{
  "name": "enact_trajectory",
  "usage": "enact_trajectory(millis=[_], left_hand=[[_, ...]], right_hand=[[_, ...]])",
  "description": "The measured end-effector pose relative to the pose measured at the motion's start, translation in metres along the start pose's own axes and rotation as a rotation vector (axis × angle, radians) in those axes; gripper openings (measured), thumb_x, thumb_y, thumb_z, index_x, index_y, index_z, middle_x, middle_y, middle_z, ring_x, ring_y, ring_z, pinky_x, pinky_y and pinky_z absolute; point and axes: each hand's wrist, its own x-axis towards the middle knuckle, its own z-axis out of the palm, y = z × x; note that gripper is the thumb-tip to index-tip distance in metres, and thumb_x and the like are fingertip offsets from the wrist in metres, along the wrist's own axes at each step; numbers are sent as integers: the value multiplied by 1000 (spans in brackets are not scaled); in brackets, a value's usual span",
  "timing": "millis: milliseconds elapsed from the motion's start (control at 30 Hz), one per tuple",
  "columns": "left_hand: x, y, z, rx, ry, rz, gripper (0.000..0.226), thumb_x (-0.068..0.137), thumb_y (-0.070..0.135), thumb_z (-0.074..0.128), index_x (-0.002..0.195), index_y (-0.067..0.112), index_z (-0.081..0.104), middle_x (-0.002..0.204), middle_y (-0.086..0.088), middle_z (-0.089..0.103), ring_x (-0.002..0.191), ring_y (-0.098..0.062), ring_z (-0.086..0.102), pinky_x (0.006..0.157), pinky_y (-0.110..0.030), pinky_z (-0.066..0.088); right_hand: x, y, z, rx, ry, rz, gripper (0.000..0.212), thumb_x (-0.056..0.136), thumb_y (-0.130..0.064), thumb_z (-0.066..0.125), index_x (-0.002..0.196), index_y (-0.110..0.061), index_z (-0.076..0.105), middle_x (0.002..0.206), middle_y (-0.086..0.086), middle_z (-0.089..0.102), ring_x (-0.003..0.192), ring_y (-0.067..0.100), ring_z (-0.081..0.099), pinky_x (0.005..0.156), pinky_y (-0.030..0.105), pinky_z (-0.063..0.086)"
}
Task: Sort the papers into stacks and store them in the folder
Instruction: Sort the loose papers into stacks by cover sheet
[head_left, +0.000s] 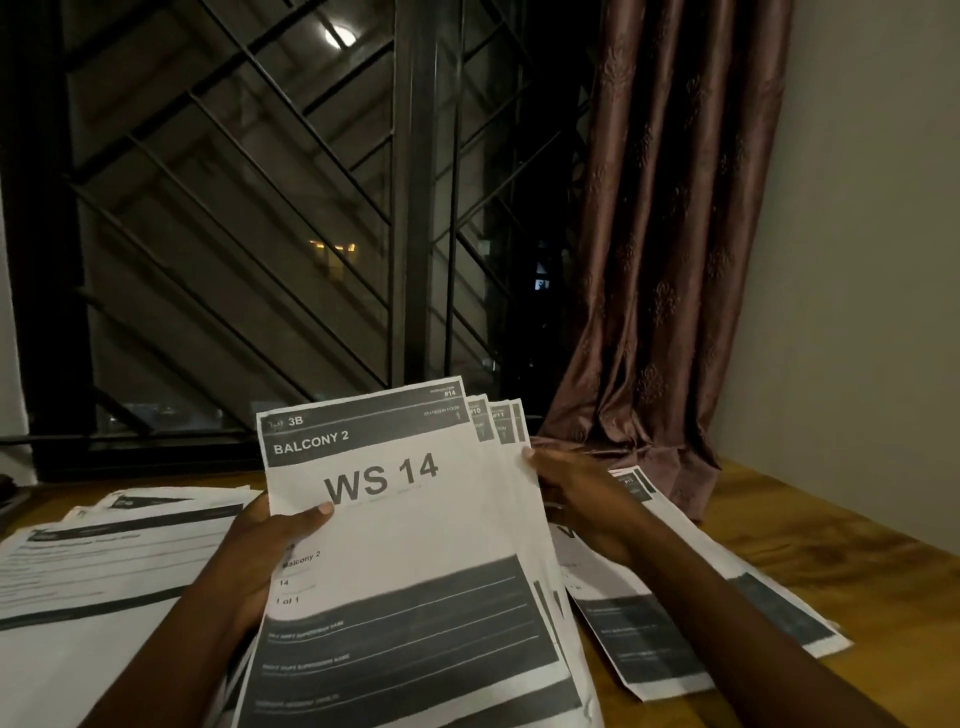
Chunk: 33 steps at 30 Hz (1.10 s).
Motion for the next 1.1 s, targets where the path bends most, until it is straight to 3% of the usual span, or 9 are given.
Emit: enact_trajectory(millis=[133,300,400,500,600,667,800,967,1100], left_hand=[[-2,4,2,1,-46,-24,59,71,15,81,125,11,58,117,-19,69,106,-44,66,97,-66,43],[-3,8,8,106,-21,-61,42,80,18,68,122,10,61,111,-16,72,99,-41,69,92,-59,51],[-2,8,9,150,23,-42,40,79,22,69,117,13,62,108,-13,74,94,-39,71,92,-60,51],[-3,9,12,157,28,-37,40,79,23,70,116,12,63,109,-13,73,91,-36,72,87,-54,54],[-7,13,18,159,2,-29,67,62,39,85,118,12,62,113,-13,72,94,-35,72,88,-53,54],[-9,12,19,113,-20,-45,75,57,40,90,120,13,61,113,-14,72,99,-39,70,93,-58,51],[-10,9,23,18,-24,-81,36,88,17,64,123,13,60,113,-16,72,102,-39,69,92,-58,51],[-7,6,17,87,74,-63,32,92,18,61,122,8,60,110,-20,72,100,-44,68,95,-64,47],[-1,6,8,232,189,-32,25,90,16,65,114,8,63,100,-18,74,93,-43,69,92,-64,49]], right_hand=[[0,14,10,32,180,-60,8,90,-7,61,91,-6,69,93,12,73,79,21,68,66,26,55],[-9,28,18,-32,424,-242,25,82,-4,70,99,-15,55,86,2,68,76,13,63,62,19,47],[-15,25,25,-97,441,-375,15,88,-23,66,99,-18,57,94,-4,65,88,10,60,69,14,45],[-19,21,36,-176,372,-238,46,70,-45,79,103,-28,52,100,-12,60,92,6,56,69,19,42],[-18,27,45,-198,357,-178,66,59,-29,89,106,-32,44,106,-9,61,94,9,59,72,21,49],[-16,28,42,-194,374,-203,61,64,-18,87,104,-32,44,107,-7,64,96,12,63,79,26,53],[-15,21,32,-178,379,-209,38,82,-7,72,105,-27,49,98,-14,65,89,5,64,66,10,47],[-9,21,18,-55,398,-107,26,96,-12,52,122,-15,55,111,-6,59,102,15,54,89,28,38],[2,7,-32,-111,521,11,15,96,-15,55,102,-4,65,86,6,66,66,15,63,57,21,50]])
